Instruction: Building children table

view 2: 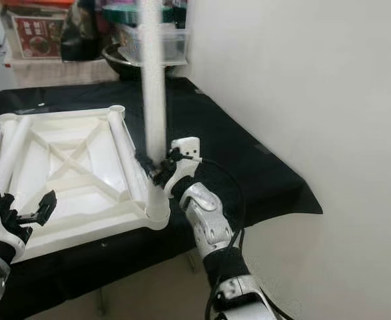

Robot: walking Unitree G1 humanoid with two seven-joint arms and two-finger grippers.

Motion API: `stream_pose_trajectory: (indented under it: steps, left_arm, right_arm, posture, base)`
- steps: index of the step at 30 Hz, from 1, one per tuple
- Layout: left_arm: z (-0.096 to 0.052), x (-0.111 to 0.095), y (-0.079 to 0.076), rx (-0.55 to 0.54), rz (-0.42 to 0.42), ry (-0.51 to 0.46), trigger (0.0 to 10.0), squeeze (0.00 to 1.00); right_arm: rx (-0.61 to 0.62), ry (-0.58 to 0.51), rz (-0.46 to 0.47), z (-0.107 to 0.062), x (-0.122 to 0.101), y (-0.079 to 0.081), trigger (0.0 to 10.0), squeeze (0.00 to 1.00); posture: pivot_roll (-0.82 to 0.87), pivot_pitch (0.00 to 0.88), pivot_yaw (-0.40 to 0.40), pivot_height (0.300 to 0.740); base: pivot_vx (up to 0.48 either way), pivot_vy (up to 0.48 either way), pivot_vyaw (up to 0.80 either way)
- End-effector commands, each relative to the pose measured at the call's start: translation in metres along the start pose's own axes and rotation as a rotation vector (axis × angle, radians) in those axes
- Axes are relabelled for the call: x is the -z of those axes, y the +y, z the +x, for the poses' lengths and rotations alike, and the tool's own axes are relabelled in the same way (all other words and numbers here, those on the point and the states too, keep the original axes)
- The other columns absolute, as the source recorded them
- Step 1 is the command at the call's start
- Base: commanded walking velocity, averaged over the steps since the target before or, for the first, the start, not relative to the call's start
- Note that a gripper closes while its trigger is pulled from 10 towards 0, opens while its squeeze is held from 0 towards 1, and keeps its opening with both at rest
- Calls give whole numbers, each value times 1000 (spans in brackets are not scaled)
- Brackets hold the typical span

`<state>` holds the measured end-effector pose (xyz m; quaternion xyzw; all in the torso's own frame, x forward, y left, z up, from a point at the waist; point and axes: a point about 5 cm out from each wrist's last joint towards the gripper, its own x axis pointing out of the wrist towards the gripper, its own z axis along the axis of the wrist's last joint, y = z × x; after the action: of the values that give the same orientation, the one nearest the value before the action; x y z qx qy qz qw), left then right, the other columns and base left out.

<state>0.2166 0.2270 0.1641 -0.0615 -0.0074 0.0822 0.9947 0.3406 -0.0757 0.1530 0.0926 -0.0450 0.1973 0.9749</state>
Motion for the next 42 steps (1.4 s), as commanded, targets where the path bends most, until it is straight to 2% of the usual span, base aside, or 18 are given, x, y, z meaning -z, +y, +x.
stream_pose_trajectory:
  steps: [1, 2, 3, 4, 5, 7, 8, 10, 16, 21, 24, 30, 35, 37, 38, 40, 42]
  left_arm:
    - [0, 1, 0, -8, -8, 11, 10000, 0]
    - [0, 1, 1, -8, -6, 12, 10000, 0]
    - [0, 1, 1, -8, -6, 12, 10000, 0]
    - [1, 0, 2, -9, -4, 13, 10000, 0]
    - [1, 0, 2, -9, -4, 13, 10000, 0]
    - [3, -3, 4, -17, 7, 5, 10000, 0]
    - [3, -3, 4, -17, 7, 5, 10000, 0]
    - [5, -5, 6, -33, 18, -5, 10000, 0]
    - [6, -7, 9, -54, 24, -10, 10000, 0]
    - [8, -8, 12, -76, 27, -15, 10000, 0]
    - [9, -8, 15, -87, 24, -11, 10000, 0]
    - [8, -6, 15, -97, 22, -6, 10000, 0]
    - [8, -5, 15, -102, 22, -6, 10000, 0]
    - [8, -5, 16, -104, 22, -6, 10000, 0]
    - [9, -5, 16, -105, 21, -6, 10000, 0]
    - [10, -4, 15, -100, 17, -4, 10000, 0]
    - [10, -4, 15, -100, 17, -4, 10000, 0]
  right_arm:
    - [190, 148, -44, -17, 28, -31, 10000, 0]
    - [250, 129, -67, -20, 25, -37, 10000, 0]
    - [250, 129, -67, -20, 25, -37, 10000, 0]
    - [311, 104, -110, -22, 21, -43, 10000, 0]
    - [311, 104, -110, -22, 21, -43, 10000, 0]
    - [440, 29, -206, -22, 8, -59, 10000, 0]
    - [440, 29, -206, -22, 8, -59, 10000, 0]
    - [523, -26, -250, -21, -1, -67, 10000, 0]
    - [606, -46, -291, -21, -4, -66, 10000, 0]
    - [688, -9, -245, -23, 2, -72, 10000, 0]
    - [736, 22, -174, -22, 9, -73, 10000, 0]
    - [772, 18, -137, -23, 14, -72, 10000, 0]
    - [757, 6, -137, -24, 15, -69, 10000, 0]
    - [711, -17, -124, -22, 13, -65, 10000, 0]
    - [599, -49, -82, -17, 11, -54, 10000, 0]
    - [342, -10, 20, -5, 15, -30, 10000, 0]
    - [342, -10, 20, -5, 15, -30, 10000, 0]
  posture:
    - [125, 0, -75, 740]
    - [123, 0, -72, 740]
    - [123, 0, -72, 740]
    - [121, 0, -67, 740]
    - [121, 0, -67, 740]
    - [127, 0, -62, 740]
    - [127, 0, -62, 740]
    - [131, 0, -62, 740]
    - [144, 0, -60, 740]
    - [146, 0, -59, 740]
    - [146, 0, -59, 740]
    - [146, 0, -62, 740]
    - [147, 0, -62, 740]
    - [147, 0, -62, 740]
    - [146, 0, -63, 740]
    - [136, 0, -57, 740]
    - [136, 0, -57, 740]
  base:
    - [0, 0, 0]
    - [0, 0, 0]
    - [0, 0, 0]
    - [0, 0, 0]
    - [0, 0, 0]
    - [0, 0, 0]
    - [0, 0, 0]
    - [0, 0, 0]
    - [0, 0, 0]
    - [0, 0, 0]
    - [0, 0, 0]
    - [0, 0, 0]
    - [0, 0, 0]
    - [0, 0, 0]
    - [0, 0, 0]
    - [0, 0, 0]
    - [0, 0, 0]
